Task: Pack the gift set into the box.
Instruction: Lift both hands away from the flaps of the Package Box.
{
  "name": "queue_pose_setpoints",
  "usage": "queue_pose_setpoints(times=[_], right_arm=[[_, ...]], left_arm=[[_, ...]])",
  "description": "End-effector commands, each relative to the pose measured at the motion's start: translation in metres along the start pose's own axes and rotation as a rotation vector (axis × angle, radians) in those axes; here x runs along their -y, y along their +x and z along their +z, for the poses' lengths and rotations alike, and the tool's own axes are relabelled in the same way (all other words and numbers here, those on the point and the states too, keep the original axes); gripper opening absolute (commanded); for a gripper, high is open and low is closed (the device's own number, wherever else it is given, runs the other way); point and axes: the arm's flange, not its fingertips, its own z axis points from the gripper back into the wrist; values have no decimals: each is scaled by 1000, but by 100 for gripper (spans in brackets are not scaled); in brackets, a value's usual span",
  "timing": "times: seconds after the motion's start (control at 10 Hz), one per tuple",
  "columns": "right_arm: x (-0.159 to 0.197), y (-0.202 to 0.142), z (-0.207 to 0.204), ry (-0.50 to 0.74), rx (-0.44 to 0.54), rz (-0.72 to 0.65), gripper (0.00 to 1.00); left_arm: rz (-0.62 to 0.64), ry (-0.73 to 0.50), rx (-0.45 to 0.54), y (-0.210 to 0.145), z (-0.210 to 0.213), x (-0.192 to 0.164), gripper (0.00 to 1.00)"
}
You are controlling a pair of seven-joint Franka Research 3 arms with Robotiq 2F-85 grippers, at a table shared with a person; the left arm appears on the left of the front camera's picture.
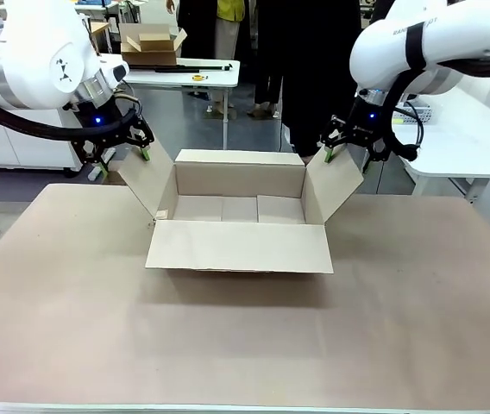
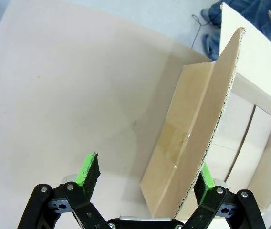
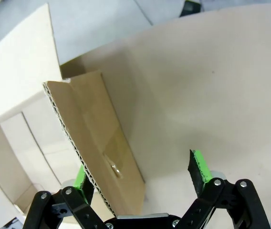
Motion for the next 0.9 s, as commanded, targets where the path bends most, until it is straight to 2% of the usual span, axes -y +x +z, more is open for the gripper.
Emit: queue_pose_setpoints(times=[0.0, 0.8], right_arm=[[-1, 0, 3, -21, 25, -16, 100], [-1, 0, 3, -21, 25, -16, 100]], left_arm=[[12, 19, 3, 0, 2, 2, 100], [12, 19, 3, 0, 2, 2, 100]])
